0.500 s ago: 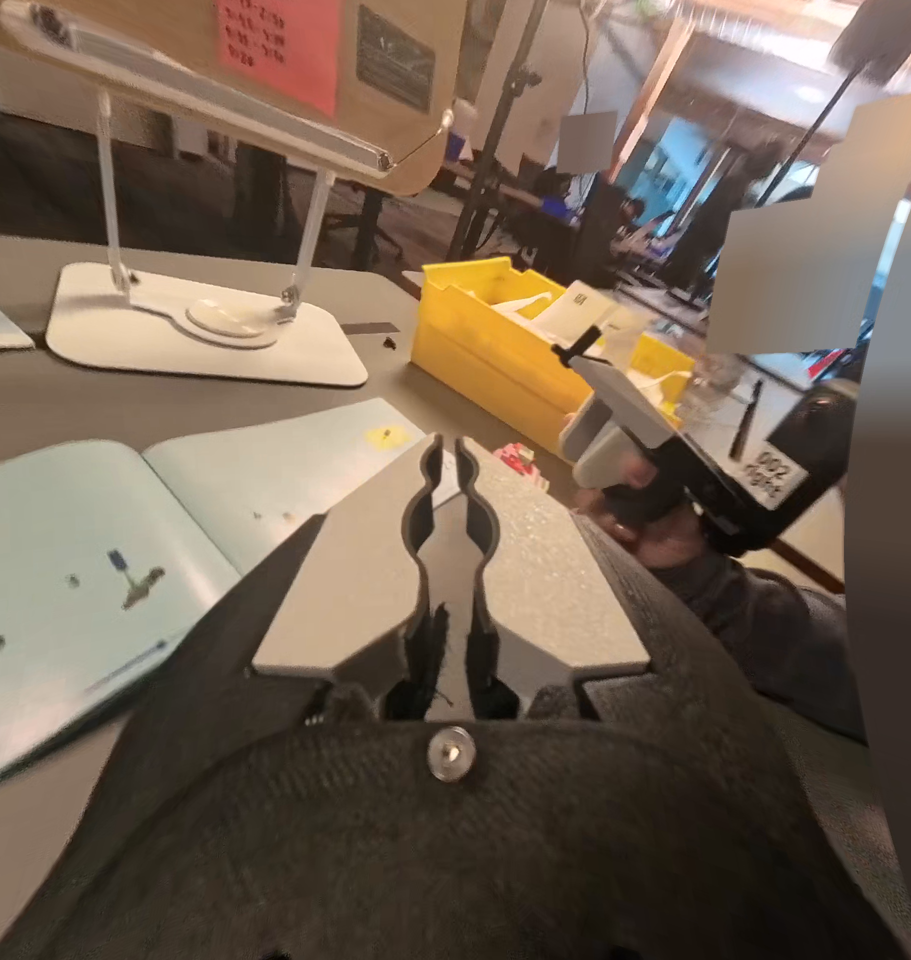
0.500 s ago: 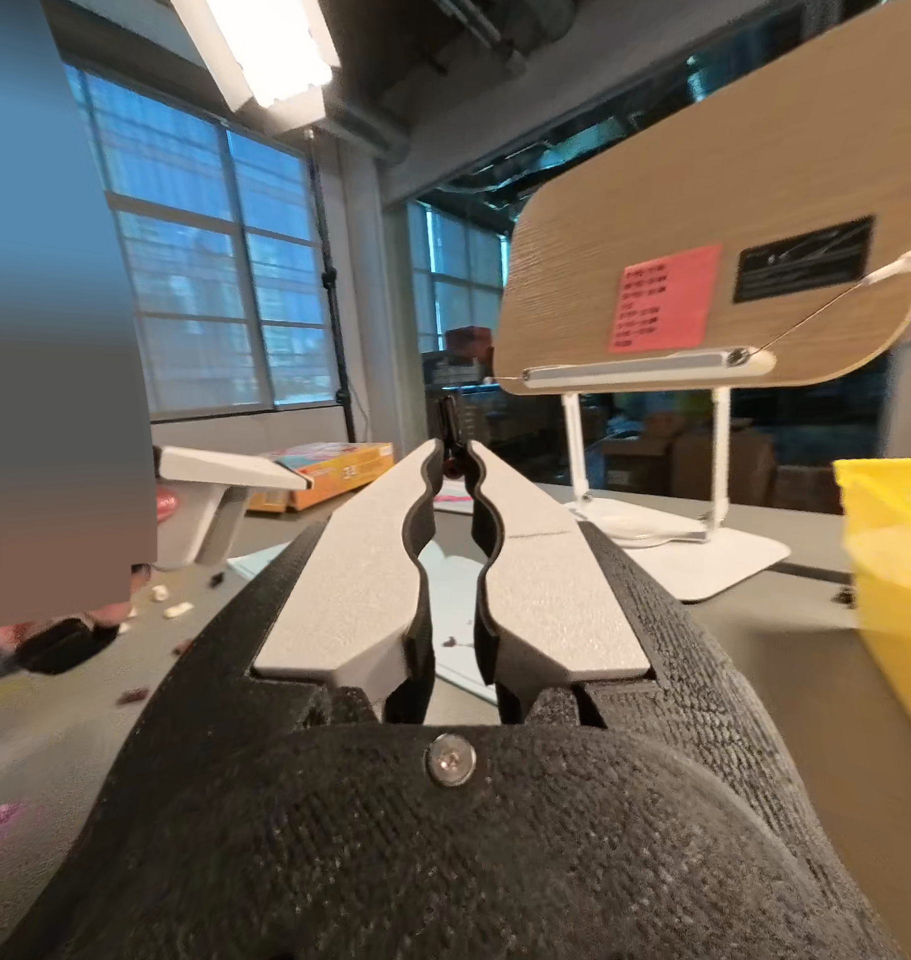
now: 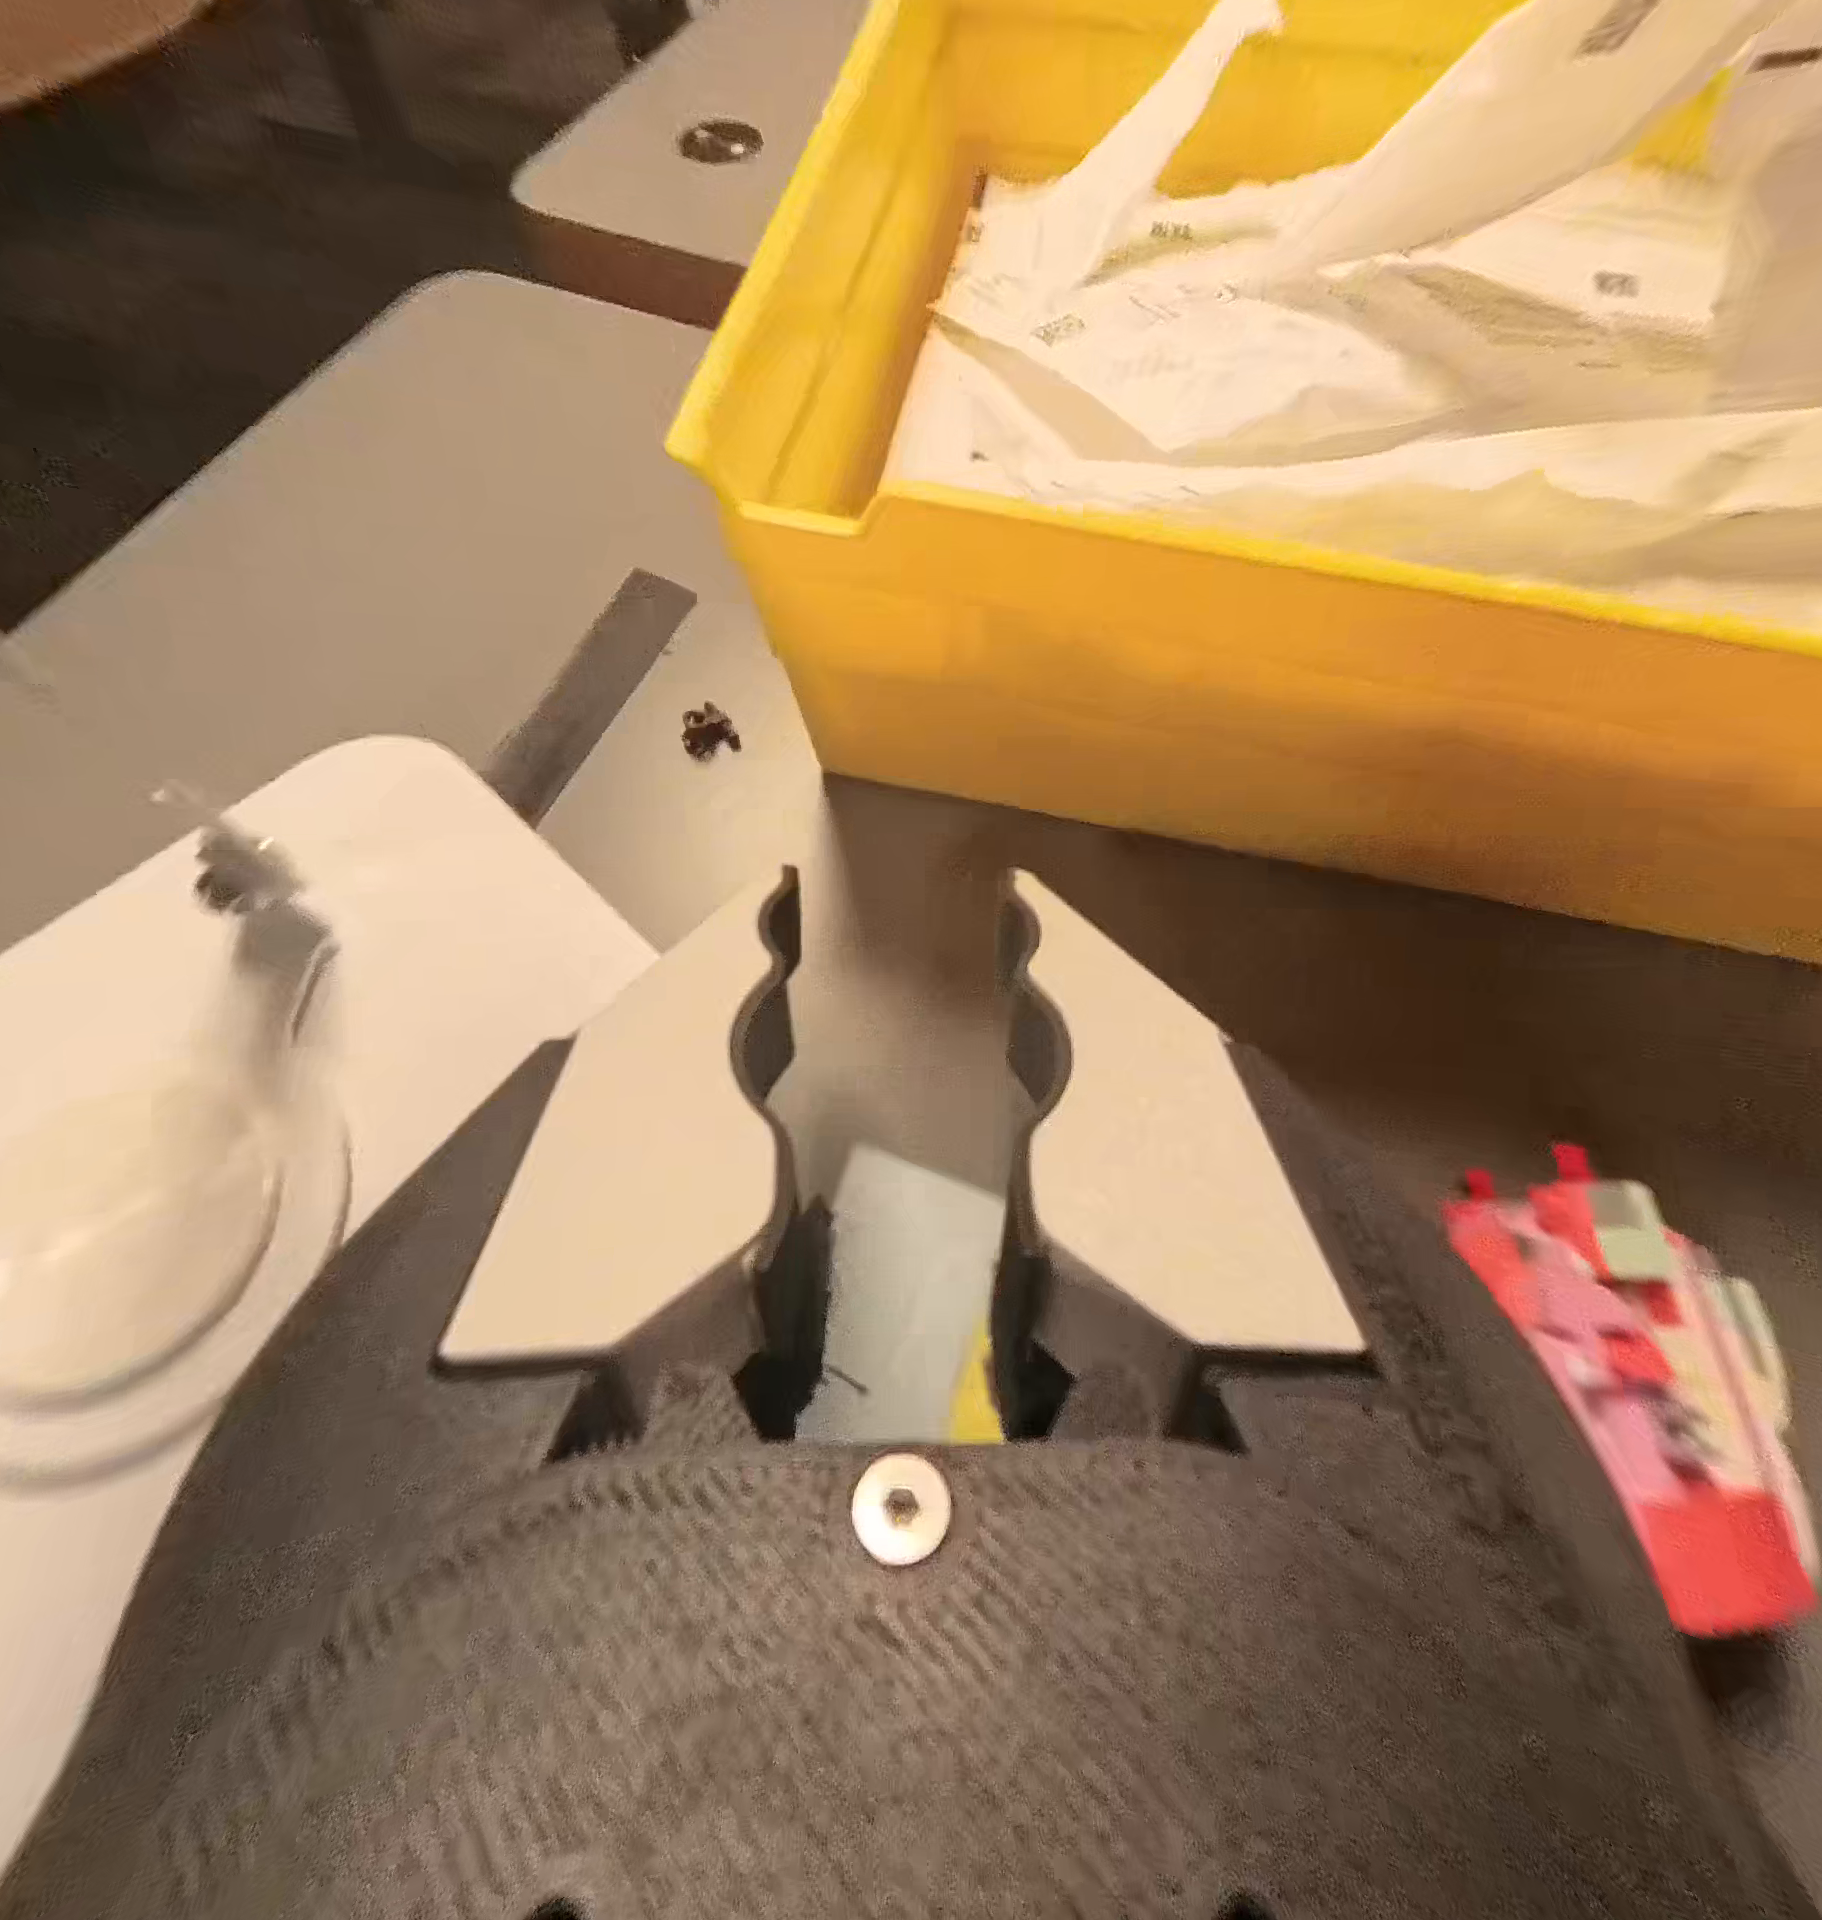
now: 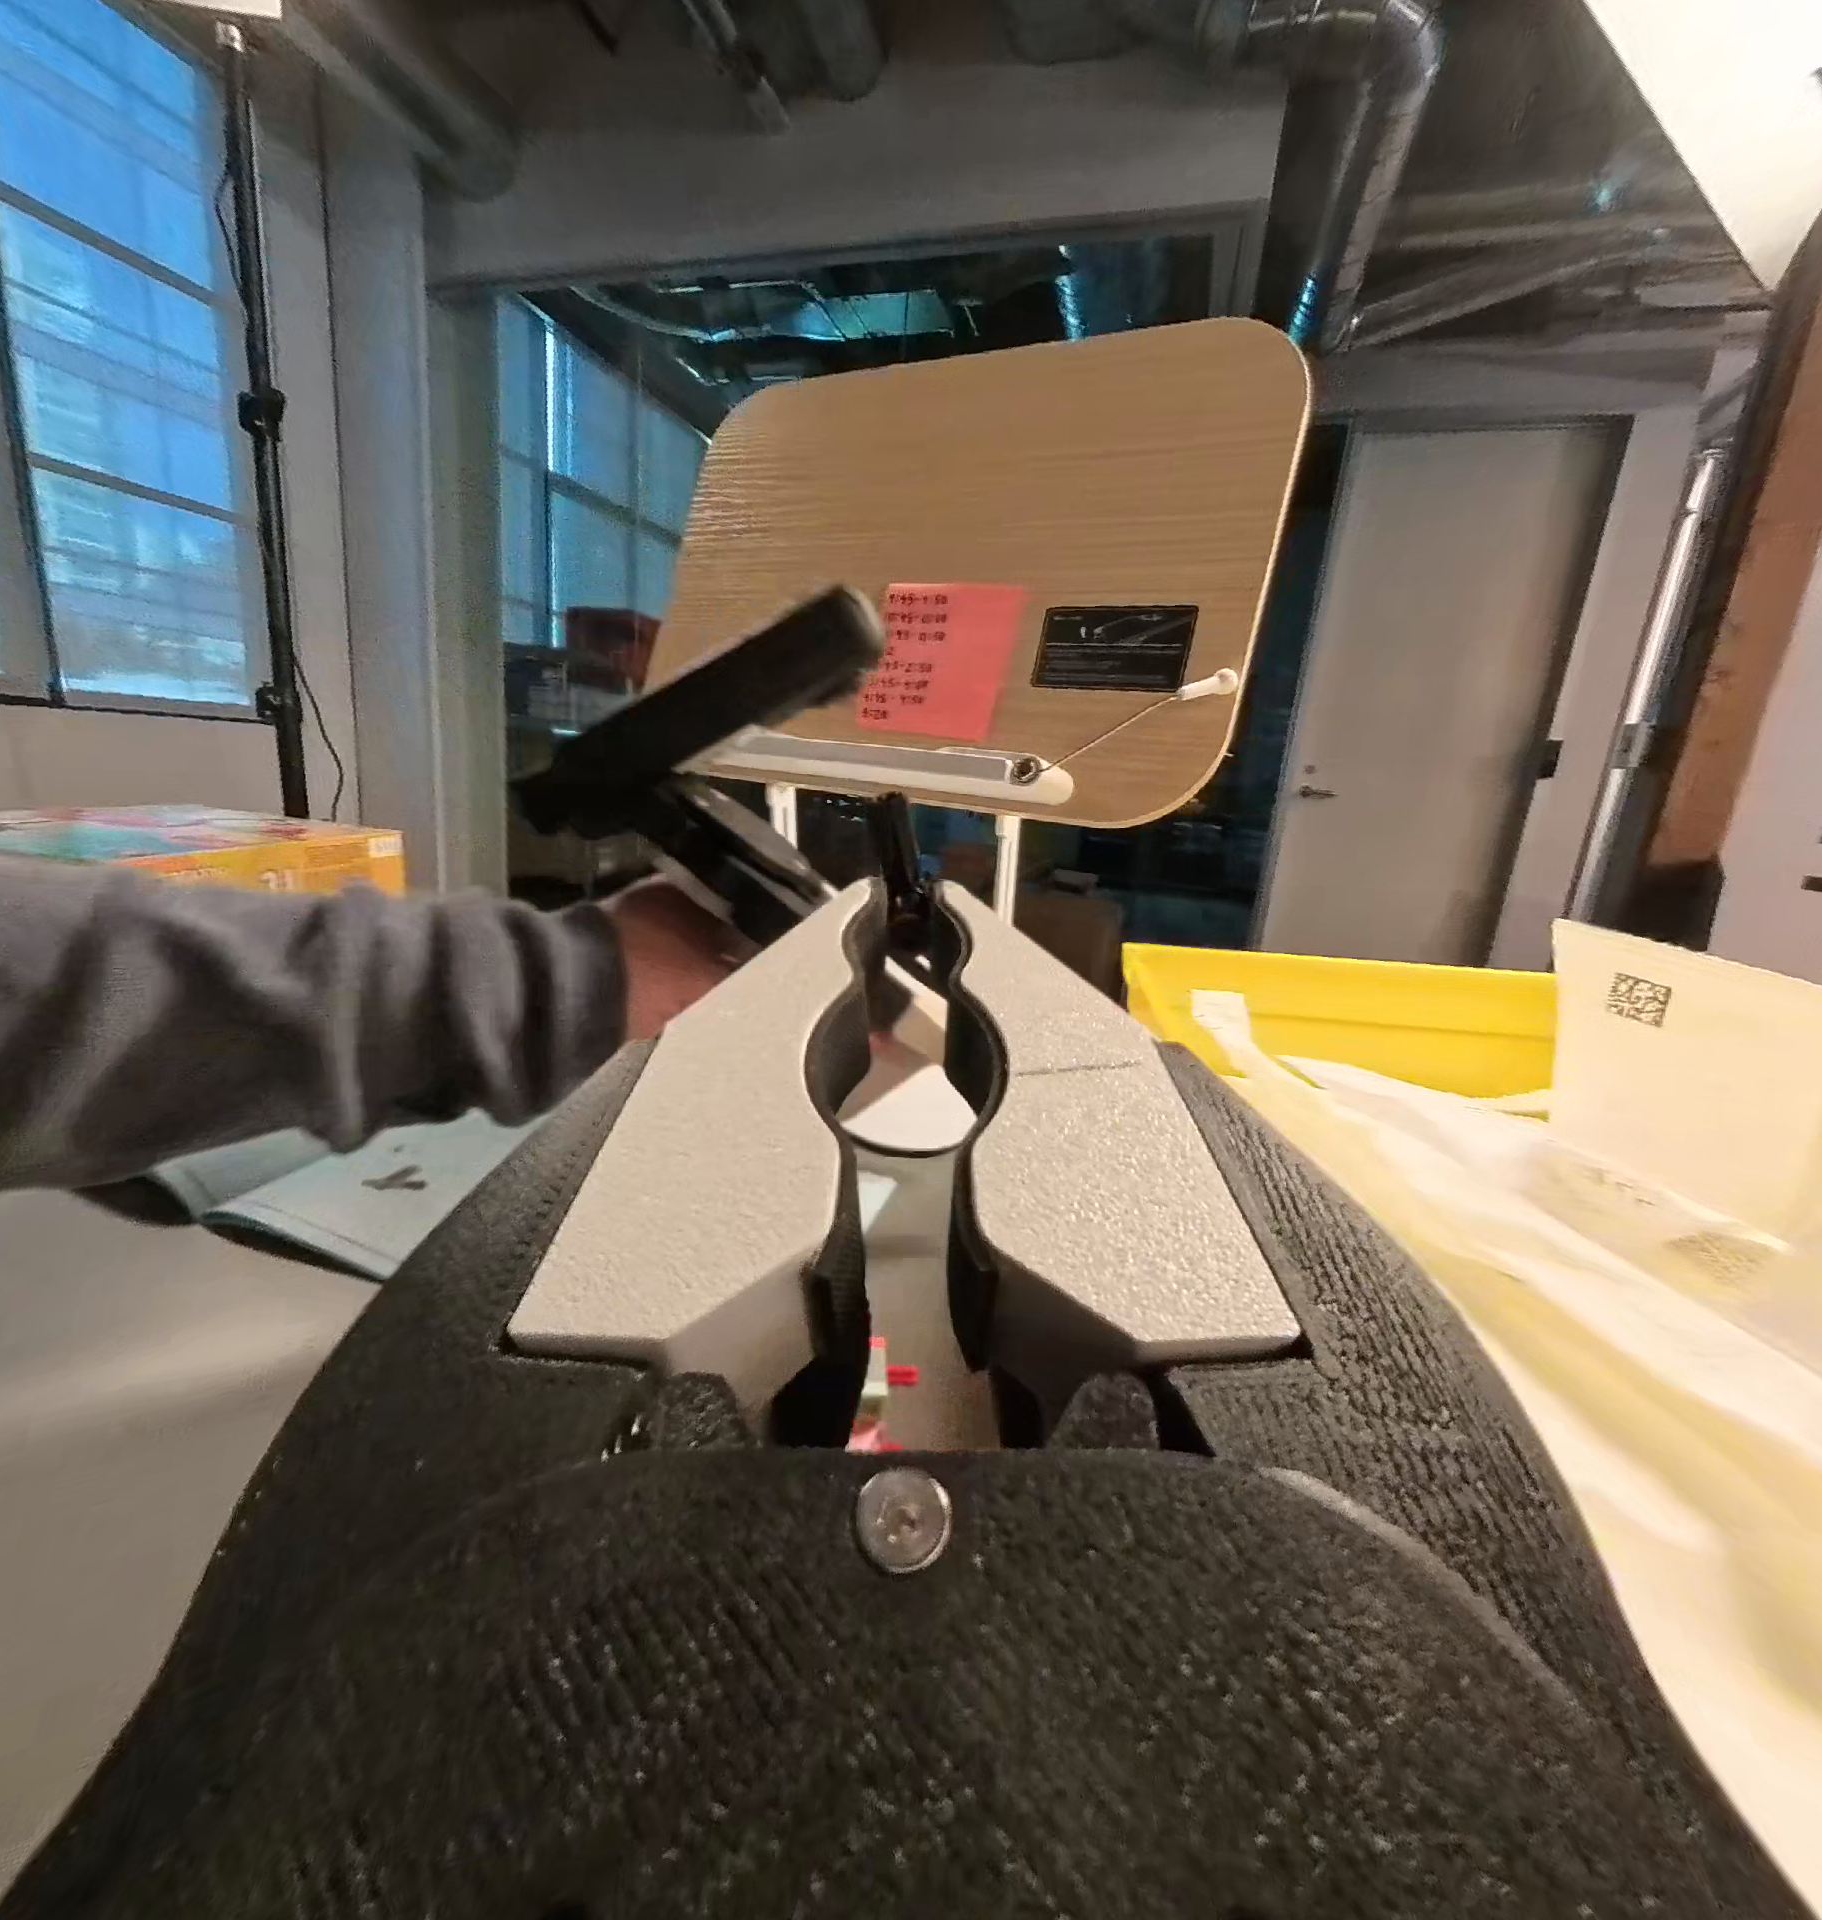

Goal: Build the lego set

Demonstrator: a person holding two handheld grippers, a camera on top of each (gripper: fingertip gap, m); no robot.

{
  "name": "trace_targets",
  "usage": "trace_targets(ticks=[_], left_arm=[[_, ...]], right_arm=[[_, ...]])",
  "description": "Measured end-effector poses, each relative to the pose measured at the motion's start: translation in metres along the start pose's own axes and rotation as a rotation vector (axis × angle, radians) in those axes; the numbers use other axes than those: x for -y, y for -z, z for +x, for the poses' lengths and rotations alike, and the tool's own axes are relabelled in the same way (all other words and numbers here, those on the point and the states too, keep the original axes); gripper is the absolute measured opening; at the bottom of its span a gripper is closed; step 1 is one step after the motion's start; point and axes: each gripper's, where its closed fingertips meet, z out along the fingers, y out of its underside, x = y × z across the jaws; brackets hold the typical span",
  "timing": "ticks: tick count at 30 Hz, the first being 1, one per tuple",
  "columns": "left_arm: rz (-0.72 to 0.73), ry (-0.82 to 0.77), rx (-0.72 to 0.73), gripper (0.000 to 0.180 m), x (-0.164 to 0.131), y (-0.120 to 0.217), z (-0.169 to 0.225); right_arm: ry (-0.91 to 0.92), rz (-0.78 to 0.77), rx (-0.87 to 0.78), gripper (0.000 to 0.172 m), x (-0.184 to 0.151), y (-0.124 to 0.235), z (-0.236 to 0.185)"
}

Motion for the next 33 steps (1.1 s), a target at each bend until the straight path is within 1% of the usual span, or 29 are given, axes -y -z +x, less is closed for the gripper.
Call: trace_targets(ticks=[3,6,8,11,14,17,23,25,26,29,31,32,33], left_arm=[[-0.033,-0.015,-0.066,0.037,0.001,-0.028,-0.012],[-0.04,-0.047,-0.072,0.041,0.002,-0.044,-0.027],[-0.057,-0.047,-0.098,0.04,0.0,-0.052,-0.033],[-0.062,-0.05,-0.174,0.04,0.001,-0.06,-0.035],[-0.054,-0.119,-0.177,0.039,0.007,-0.065,-0.041],[-0.074,-0.19,-0.15,0.039,0.01,-0.069,-0.048],[-0.067,-0.23,-0.186,0.039,0.015,-0.071,-0.045],[-0.071,-0.198,-0.294,0.047,0.013,-0.066,-0.027],[-0.088,-0.189,-0.316,0.048,0.011,-0.063,-0.023],[-0.098,-0.178,-0.174,0.048,0.001,-0.067,-0.041],[-0.125,-0.178,-0.12,0.063,-0.005,-0.071,-0.047],[-0.119,-0.178,-0.116,0.074,-0.003,-0.072,-0.046],[-0.117,-0.173,-0.158,0.079,-0.001,-0.073,-0.04]], right_arm=[[0.011,-0.004,-0.001,0.005,-0.002,-0.002,0.002],[0.014,-0.01,0.011,0.006,-0.004,-0.006,-0.001],[0.011,-0.012,0.016,0.005,-0.005,-0.006,-0.002],[-0.001,-0.015,0.021,0.005,-0.006,-0.008,-0.004],[-0.006,-0.021,0.034,0.005,-0.008,-0.01,-0.008],[-0.021,-0.023,0.058,0.005,-0.009,-0.012,-0.014],[-0.042,-0.026,0.075,0.005,-0.009,-0.013,-0.018],[-0.046,-0.024,0.077,0.006,-0.009,-0.012,-0.018],[-0.046,-0.024,0.078,0.006,-0.008,-0.012,-0.019],[-0.051,-0.026,0.086,0.006,-0.009,-0.012,-0.021],[-0.049,-0.027,0.094,0.006,-0.009,-0.012,-0.023],[-0.048,-0.027,0.096,0.006,-0.009,-0.012,-0.023],[-0.049,-0.029,0.098,0.006,-0.009,-0.012,-0.024]])
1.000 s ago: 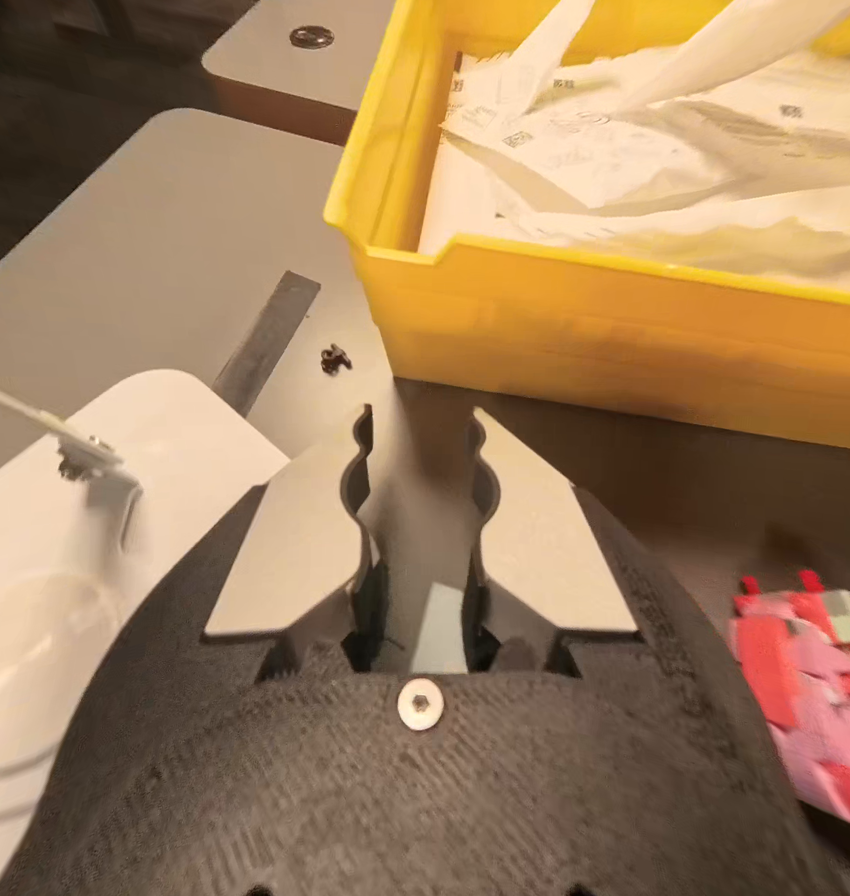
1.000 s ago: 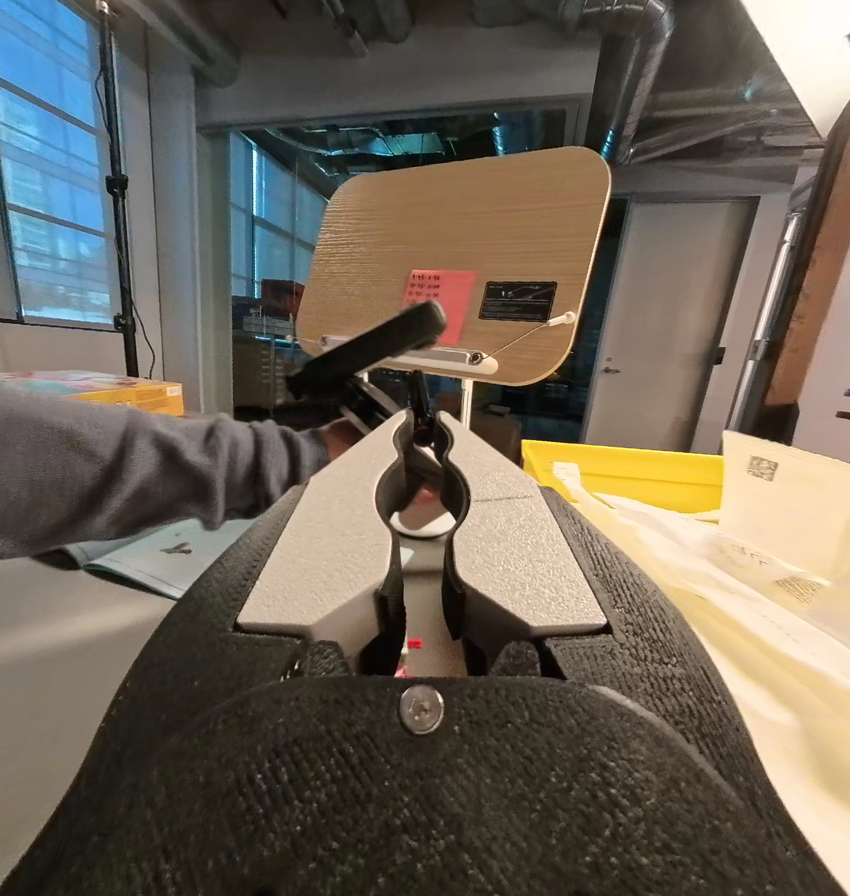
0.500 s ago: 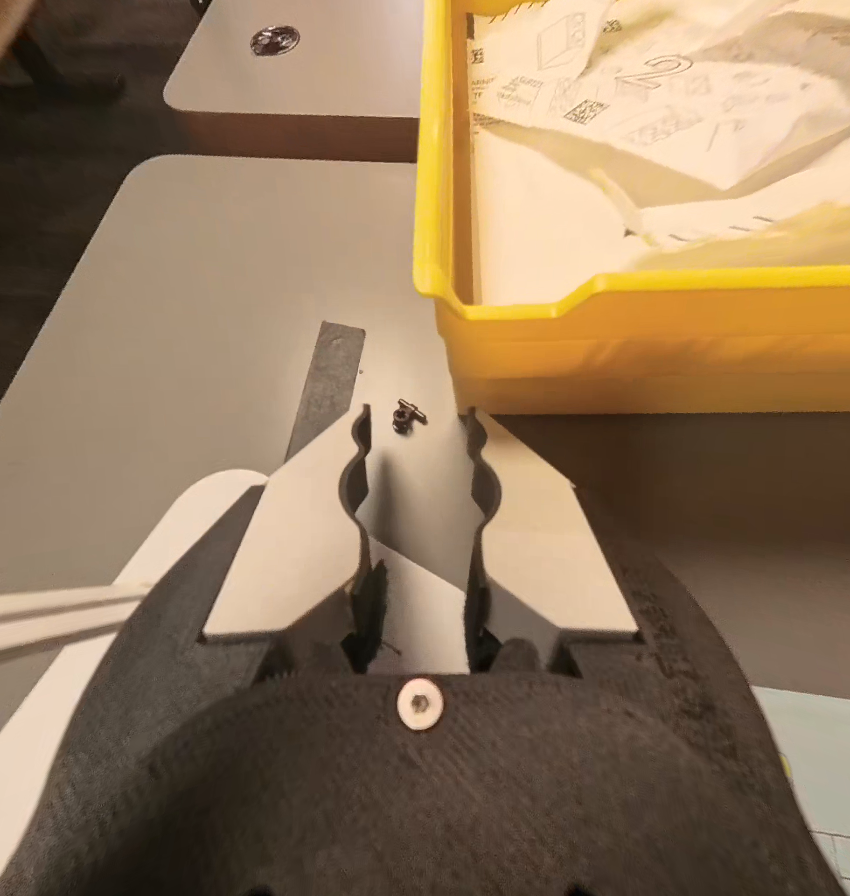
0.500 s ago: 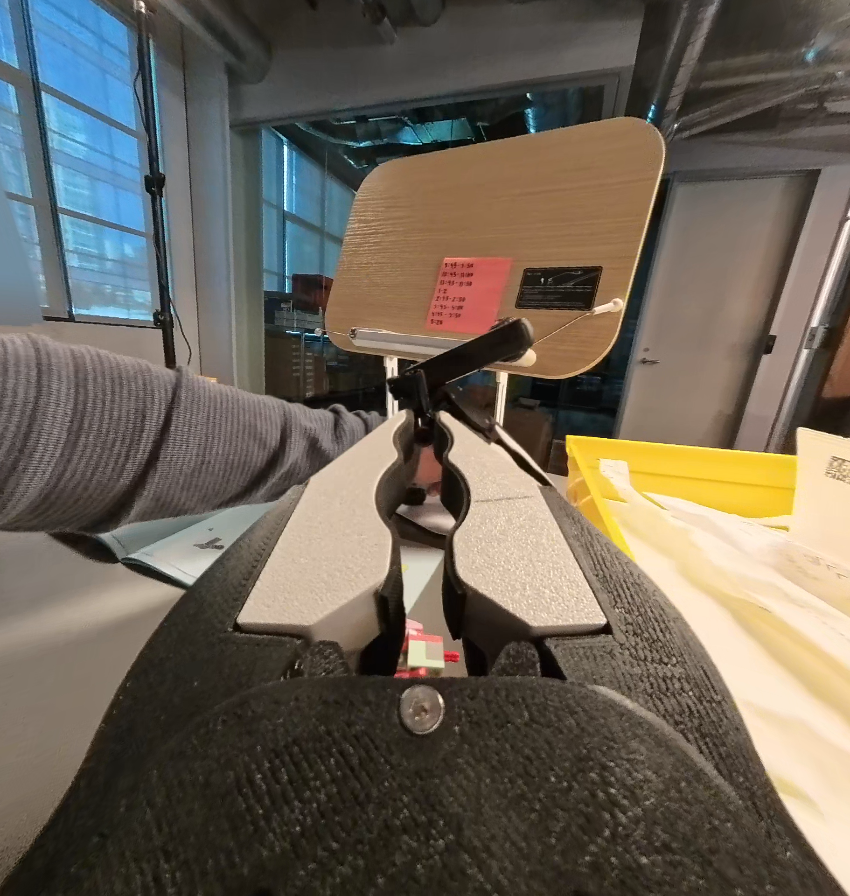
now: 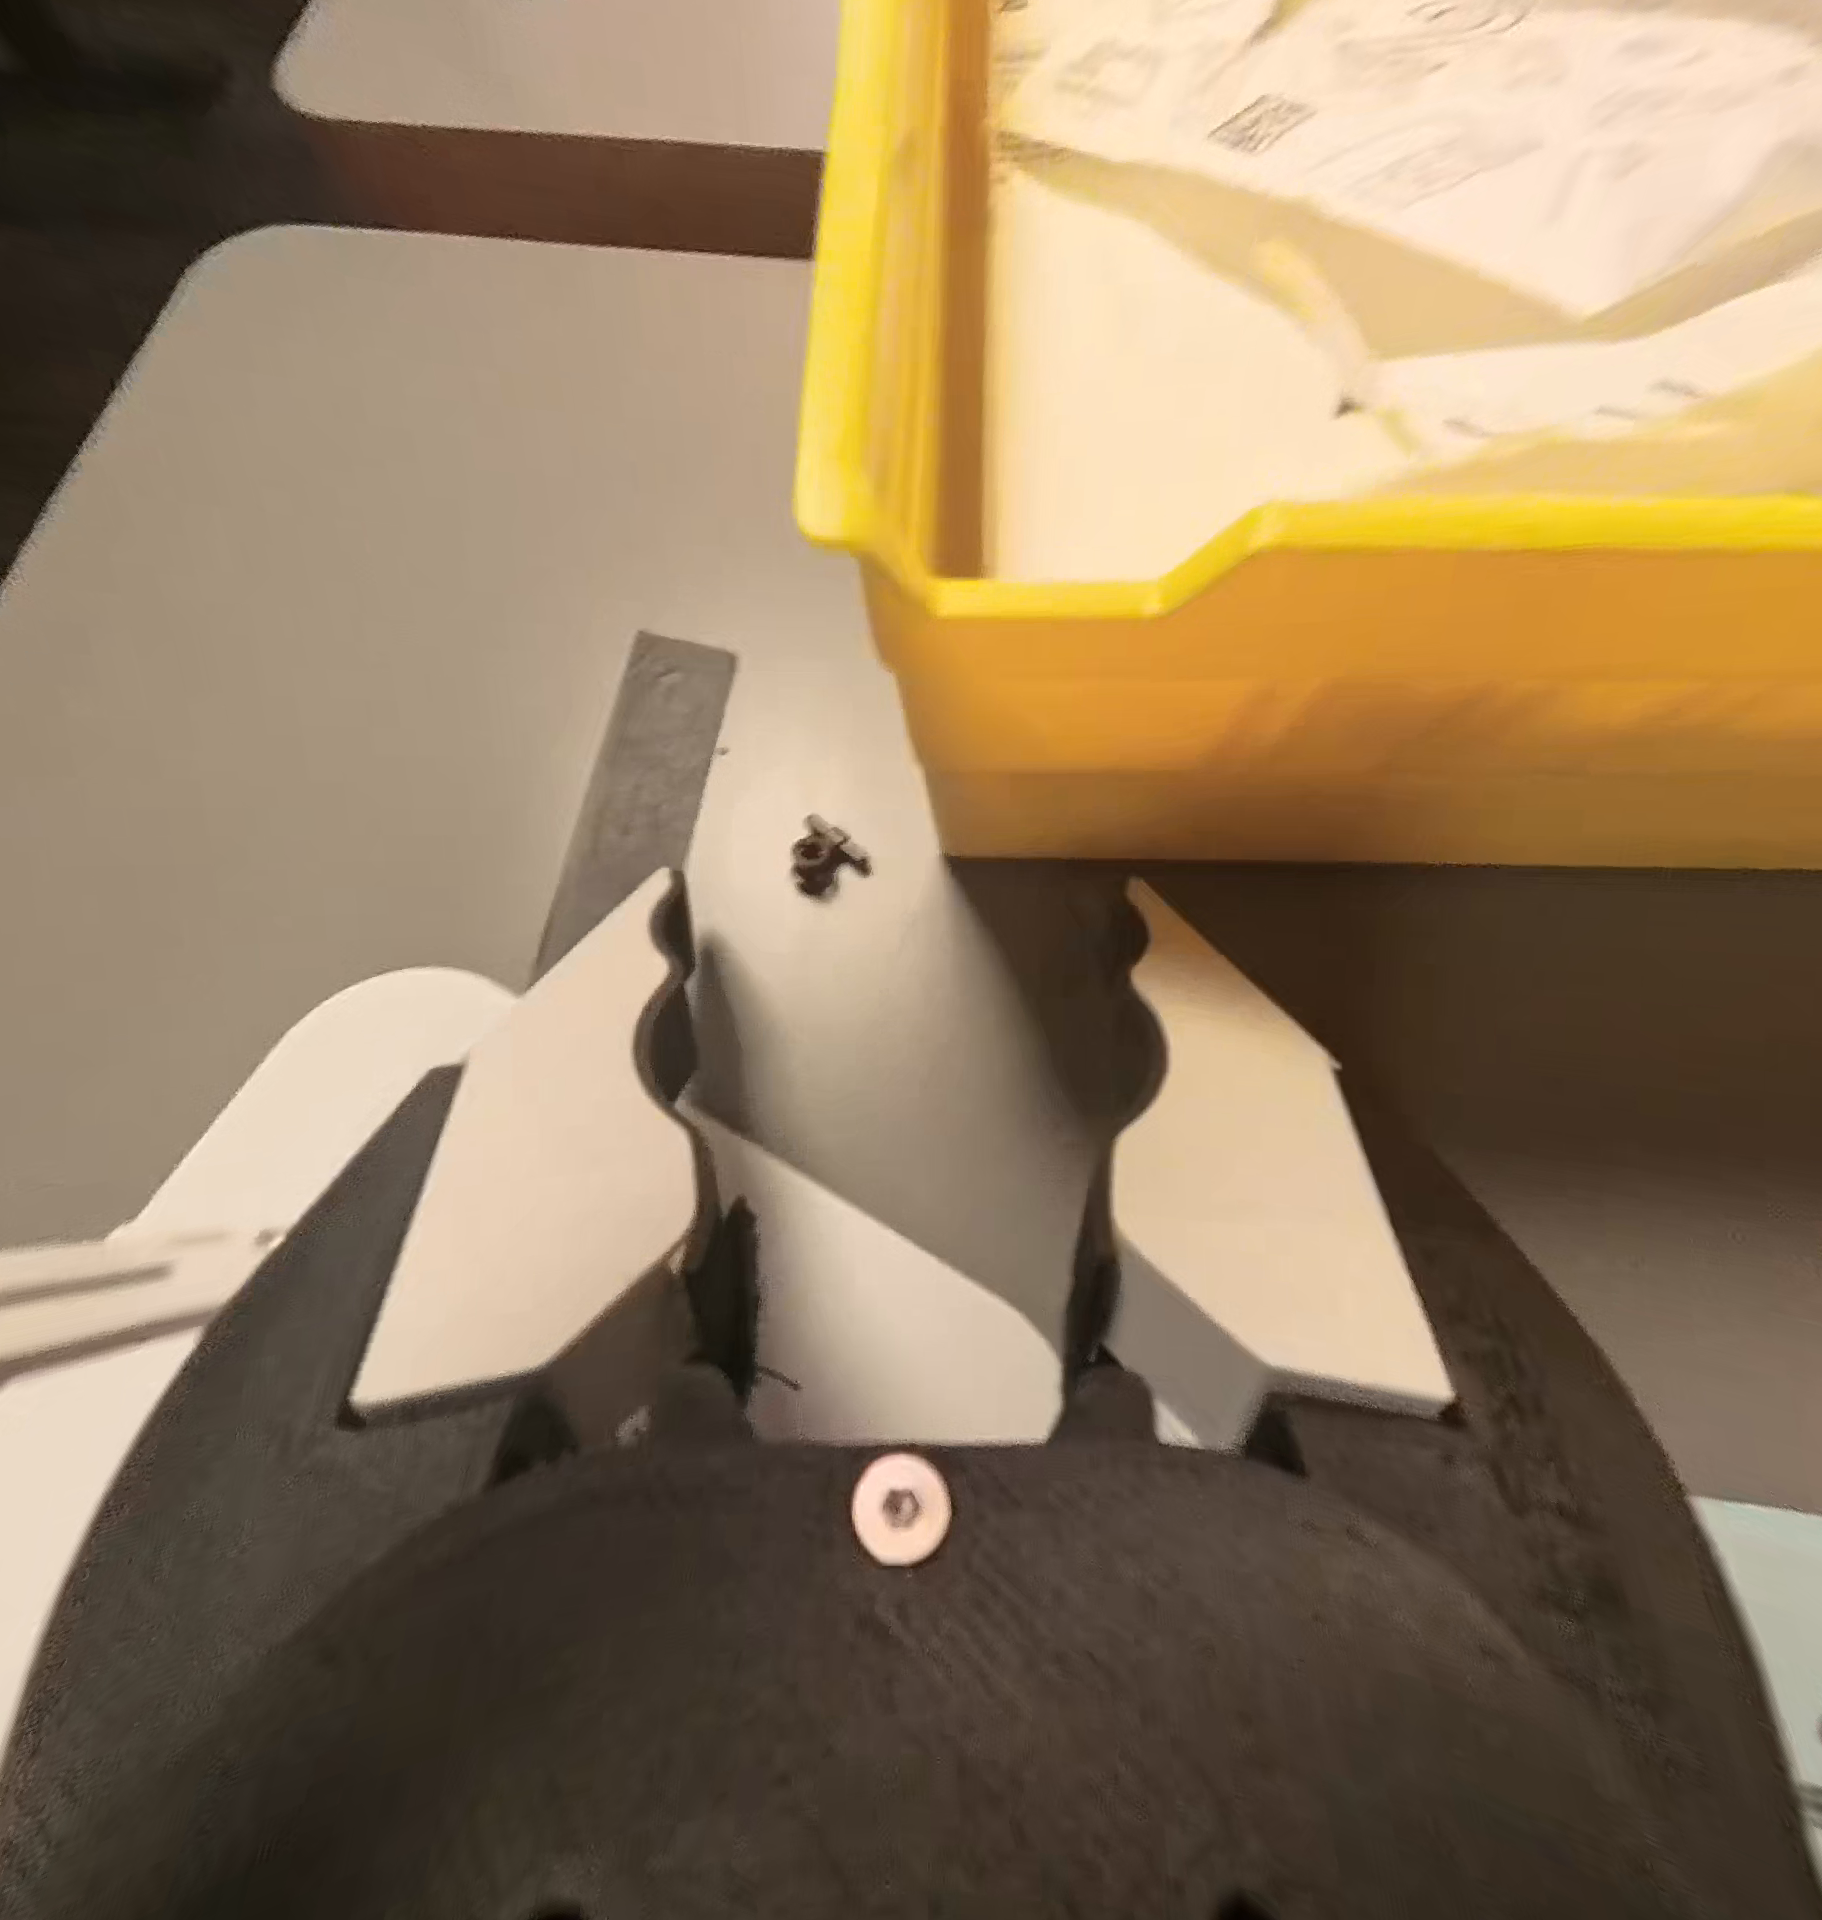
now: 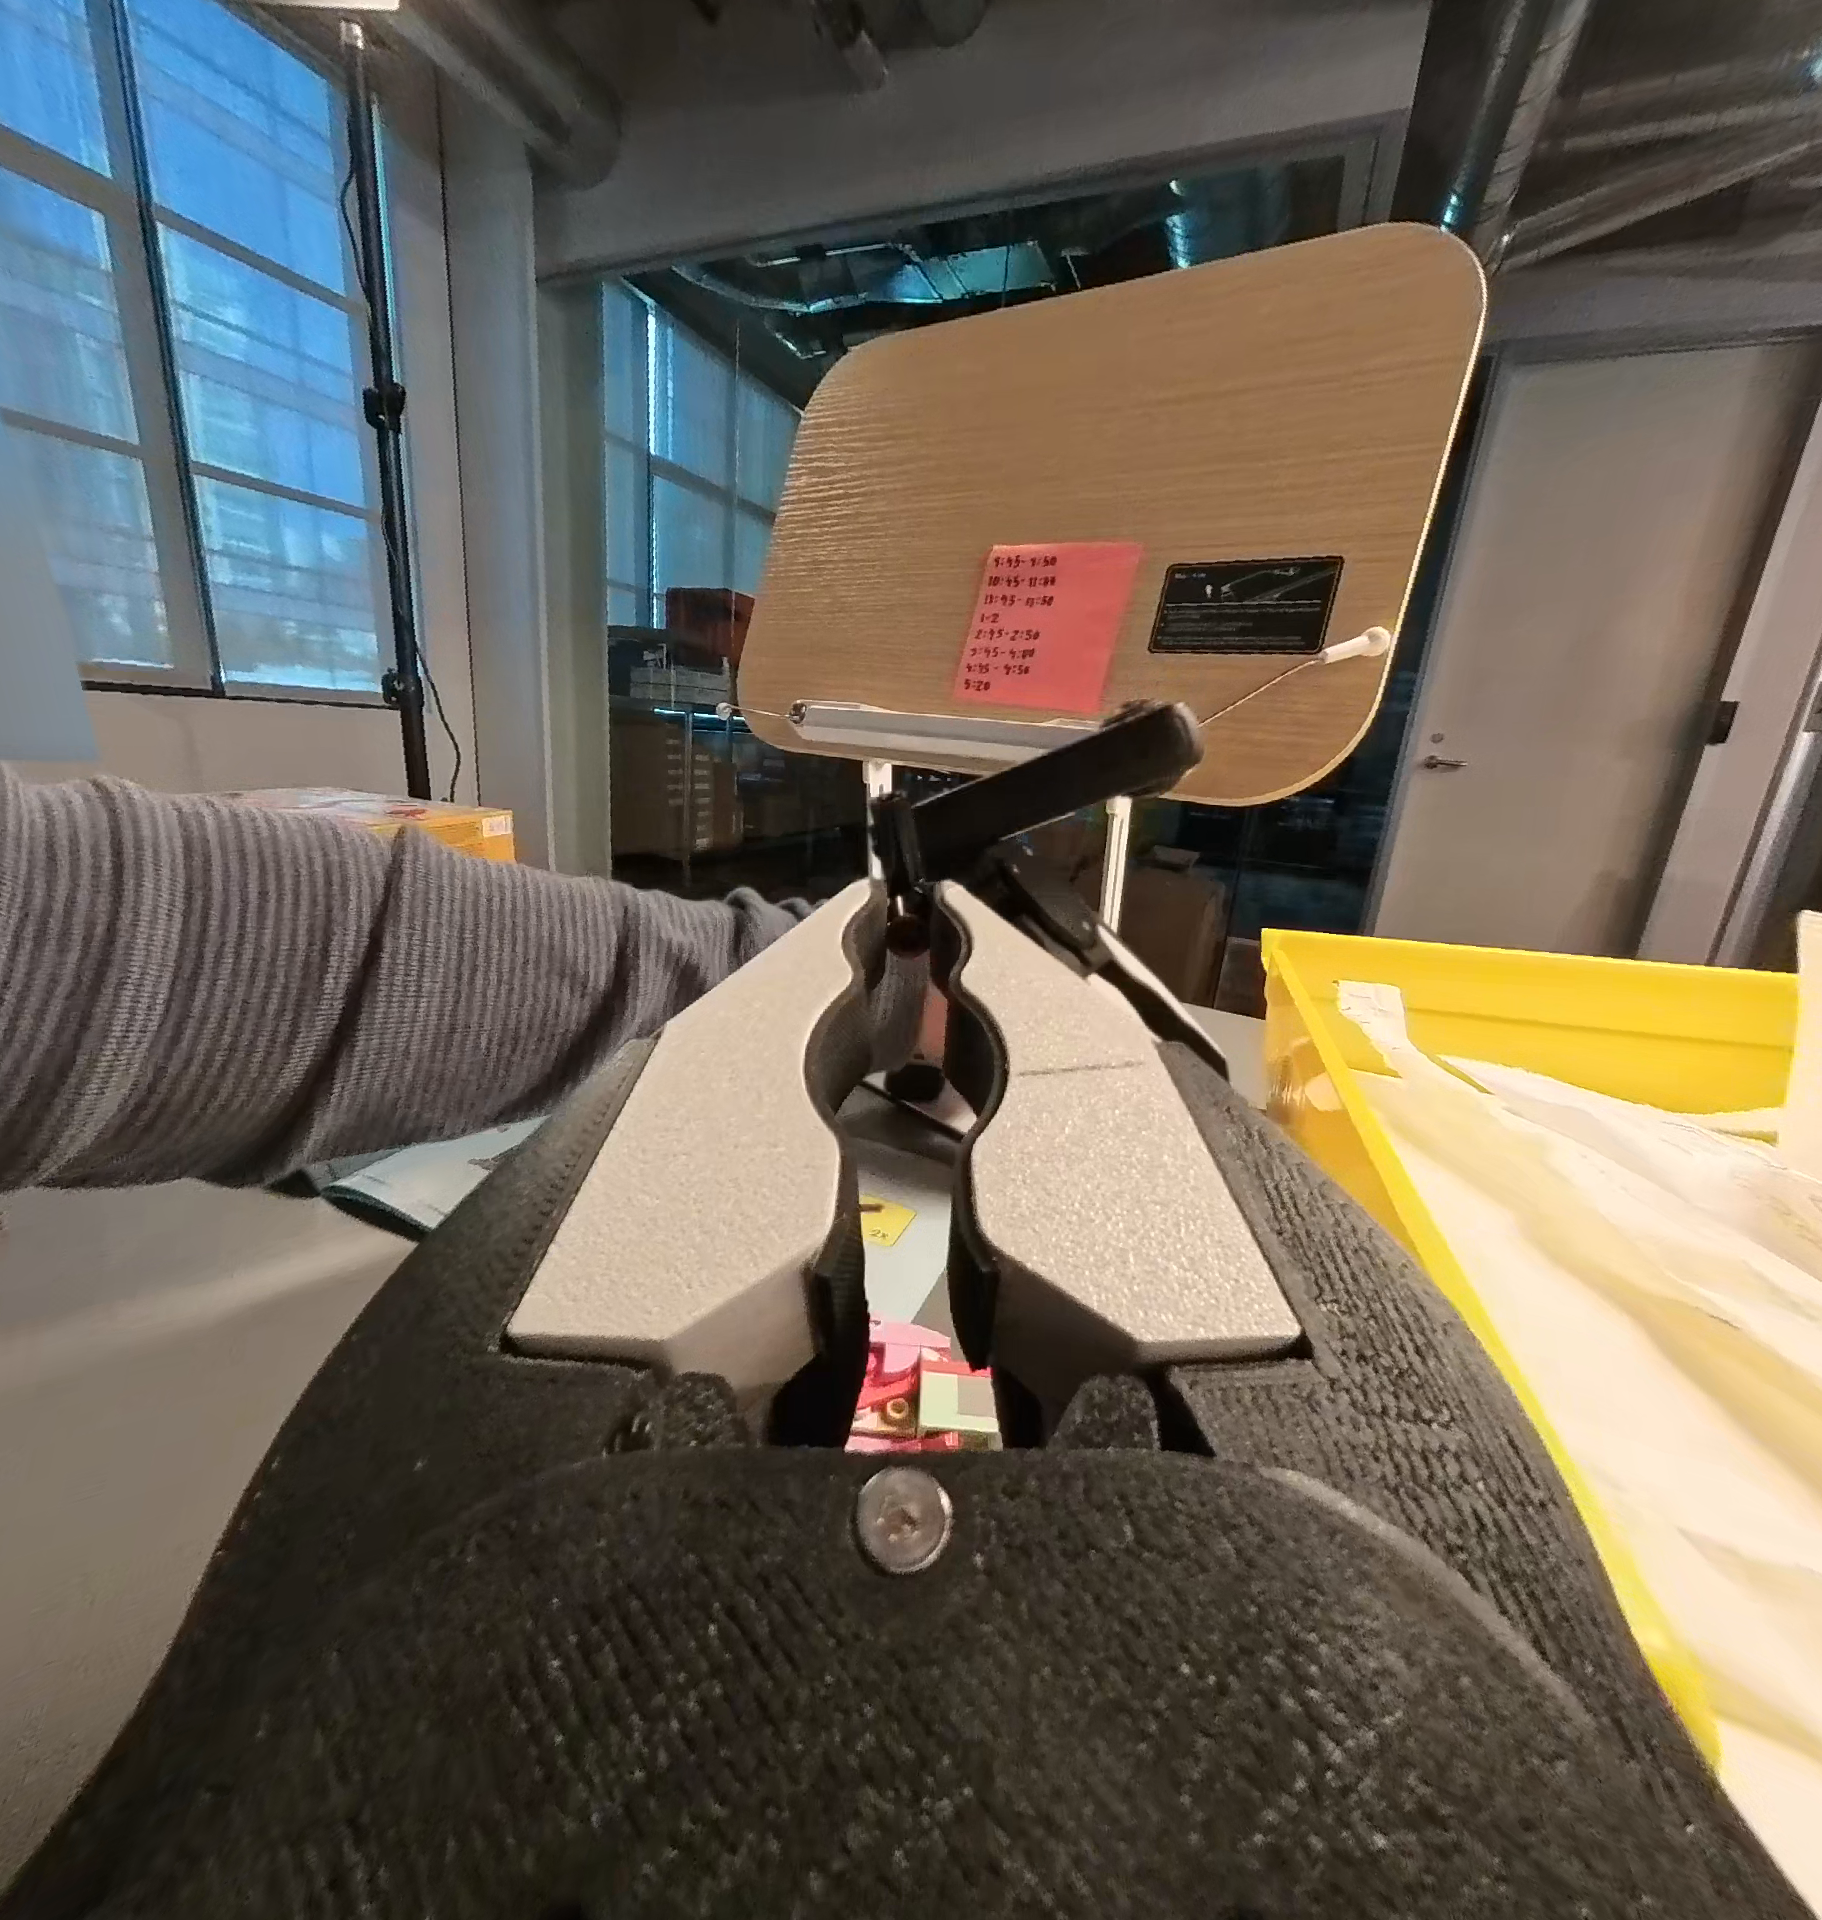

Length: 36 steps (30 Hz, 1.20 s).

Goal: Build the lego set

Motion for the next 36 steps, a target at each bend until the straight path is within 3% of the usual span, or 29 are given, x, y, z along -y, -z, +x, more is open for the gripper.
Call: trace_targets(ticks=[3,5,7,11,18,25,36], left_arm=[[-0.04,-0.004,-0.069,0.091,-0.001,-0.007,0.008],[-0.07,-0.005,-0.092,0.084,-0.003,-0.011,0.011],[-0.064,-0.008,-0.109,0.058,-0.001,-0.01,0.013],[-0.058,-0.009,-0.099,0.04,-0.002,-0.008,0.012],[-0.047,0.011,-0.021,0.034,-0.002,-0.008,0.001],[-0.014,0.042,0.057,0.012,0.003,-0.007,-0.007],[-0.048,0.077,0.101,0.006,0.0,-0.01,-0.012]], right_arm=[[-0.007,-0.003,0.0,0.006,-0.001,0.0,0.001],[-0.017,-0.003,-0.003,0.005,-0.001,0.0,0.003],[-0.024,-0.006,-0.002,0.005,-0.001,0.0,0.003],[-0.028,-0.012,0.008,0.006,-0.003,0.0,0.001],[-0.038,-0.022,0.022,0.005,-0.005,-0.002,-0.001],[-0.044,-0.028,0.031,0.005,-0.006,-0.002,-0.002],[-0.045,-0.034,0.043,0.005,-0.007,-0.003,-0.004]])
